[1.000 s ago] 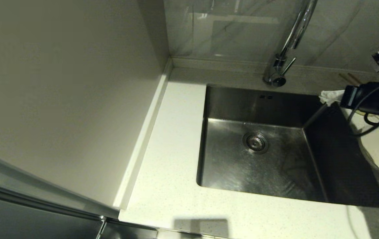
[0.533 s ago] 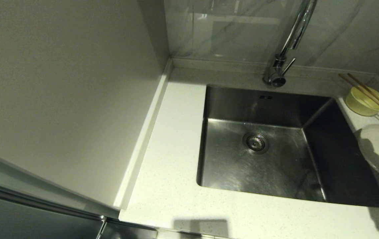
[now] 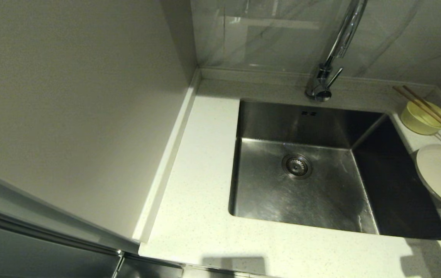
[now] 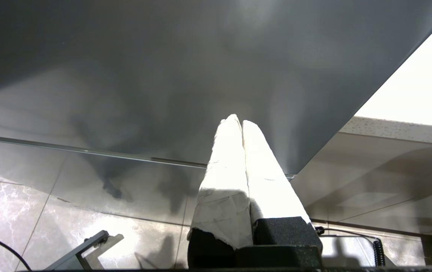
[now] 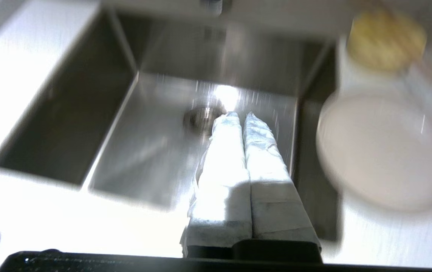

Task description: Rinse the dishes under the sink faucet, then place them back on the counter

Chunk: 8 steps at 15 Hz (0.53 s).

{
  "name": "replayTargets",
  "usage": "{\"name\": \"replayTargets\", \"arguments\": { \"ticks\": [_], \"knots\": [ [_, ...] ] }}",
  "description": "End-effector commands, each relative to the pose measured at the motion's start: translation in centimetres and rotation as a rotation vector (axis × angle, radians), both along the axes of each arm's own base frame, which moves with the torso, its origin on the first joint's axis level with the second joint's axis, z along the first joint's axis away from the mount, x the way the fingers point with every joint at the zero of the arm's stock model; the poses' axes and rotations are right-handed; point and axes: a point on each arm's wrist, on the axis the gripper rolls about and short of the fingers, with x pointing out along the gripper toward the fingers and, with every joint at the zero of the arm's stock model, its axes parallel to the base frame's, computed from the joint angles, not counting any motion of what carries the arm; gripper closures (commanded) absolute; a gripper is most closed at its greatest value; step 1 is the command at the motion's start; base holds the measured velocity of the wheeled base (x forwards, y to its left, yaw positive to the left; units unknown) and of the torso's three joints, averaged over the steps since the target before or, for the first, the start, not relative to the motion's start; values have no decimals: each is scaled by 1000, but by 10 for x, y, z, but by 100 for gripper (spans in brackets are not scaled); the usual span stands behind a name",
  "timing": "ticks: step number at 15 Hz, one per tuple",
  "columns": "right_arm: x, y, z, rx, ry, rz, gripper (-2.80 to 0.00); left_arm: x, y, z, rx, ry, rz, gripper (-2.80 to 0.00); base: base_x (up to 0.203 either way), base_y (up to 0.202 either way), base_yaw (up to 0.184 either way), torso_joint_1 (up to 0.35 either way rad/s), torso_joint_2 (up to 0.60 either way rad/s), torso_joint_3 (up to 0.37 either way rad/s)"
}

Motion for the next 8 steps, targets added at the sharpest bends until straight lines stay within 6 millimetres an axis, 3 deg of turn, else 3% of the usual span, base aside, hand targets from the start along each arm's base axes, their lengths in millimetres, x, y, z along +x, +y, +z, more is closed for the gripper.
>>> {"name": "replayTargets", "arguments": {
  "ticks": [1, 5, 8],
  "knots": [
    [-32, 2, -36, -2, -57, 26, 0, 0, 0, 0, -1, -2, 1, 0, 0, 0, 0, 0, 0, 0],
    [-54, 2, -85, -6, -85, 26, 0, 0, 0, 0, -1, -2, 1, 0, 0, 0, 0, 0, 0, 0],
    [-64, 2, -112, -5, -1, 18, 0, 0, 0, 0, -1, -2, 1, 0, 0, 0, 0, 0, 0, 0]
  ]
}}
